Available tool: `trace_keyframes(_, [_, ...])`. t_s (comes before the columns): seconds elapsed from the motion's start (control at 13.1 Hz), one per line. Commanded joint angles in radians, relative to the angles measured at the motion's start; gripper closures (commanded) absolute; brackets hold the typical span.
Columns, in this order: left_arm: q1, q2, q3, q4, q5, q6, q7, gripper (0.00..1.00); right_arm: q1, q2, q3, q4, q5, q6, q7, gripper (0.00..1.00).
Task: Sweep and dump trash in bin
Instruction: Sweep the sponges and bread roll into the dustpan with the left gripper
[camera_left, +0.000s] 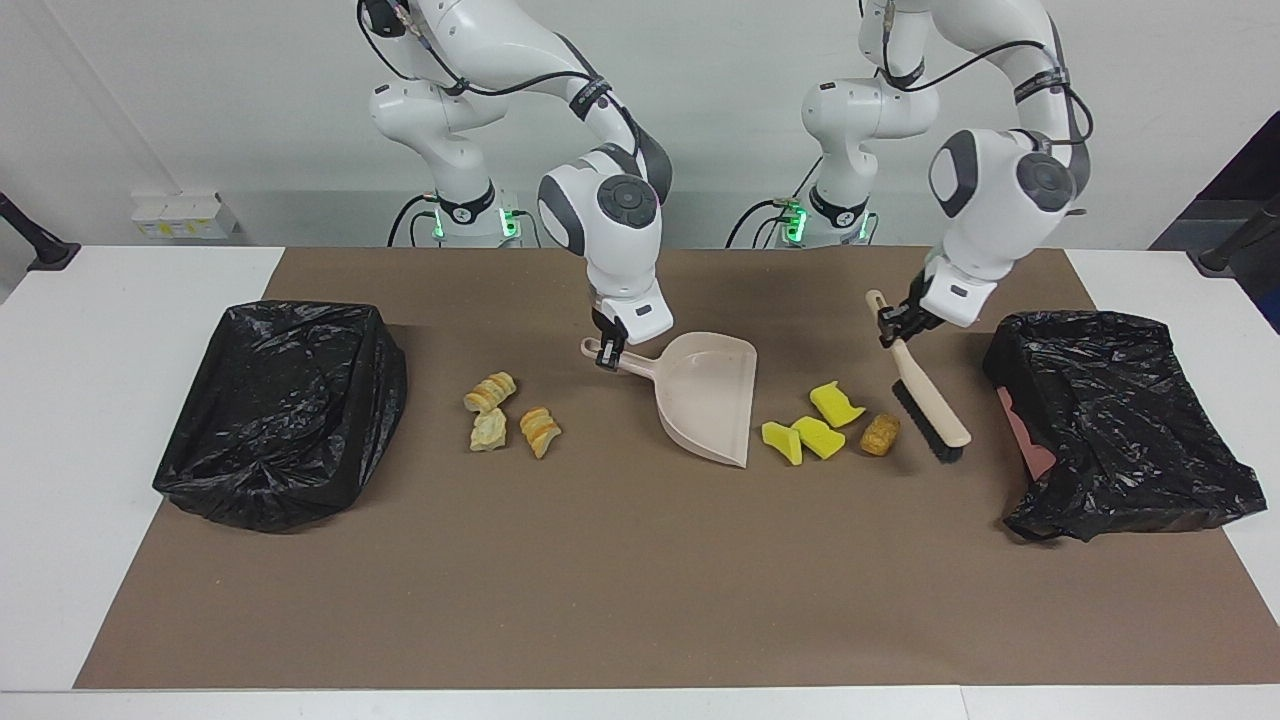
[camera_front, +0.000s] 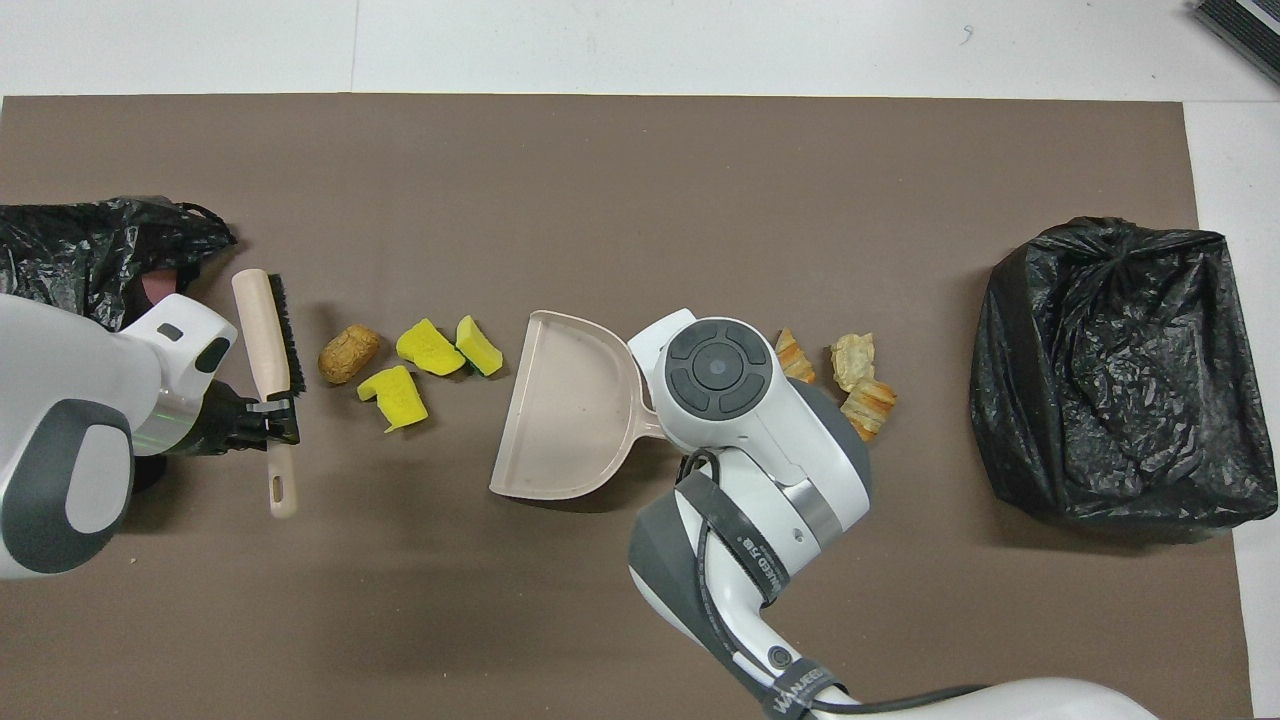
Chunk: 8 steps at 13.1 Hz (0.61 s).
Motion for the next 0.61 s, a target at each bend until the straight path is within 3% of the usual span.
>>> trace_keyframes(0.0, [0.030,0.090,-0.013,0.022,0.045,0.069,0.116,1.00,-0.007,-0.002,0.005,-0.004,-0.007,0.025,0.041,1.00])
trace_keyframes(0.23, [0.001,0.121,-0.019,0.019,0.045,0.074,0.163,1.00,-0.002,0.001,0.006,-0.004,-0.007,0.028,0.104,1.00])
trace_keyframes(0.53, [-0.121,0.124,-0.022,0.010,-0.016,0.069,0.148,1.00,0.007,0.002,0.005,-0.003,-0.007,0.026,0.104,1.00])
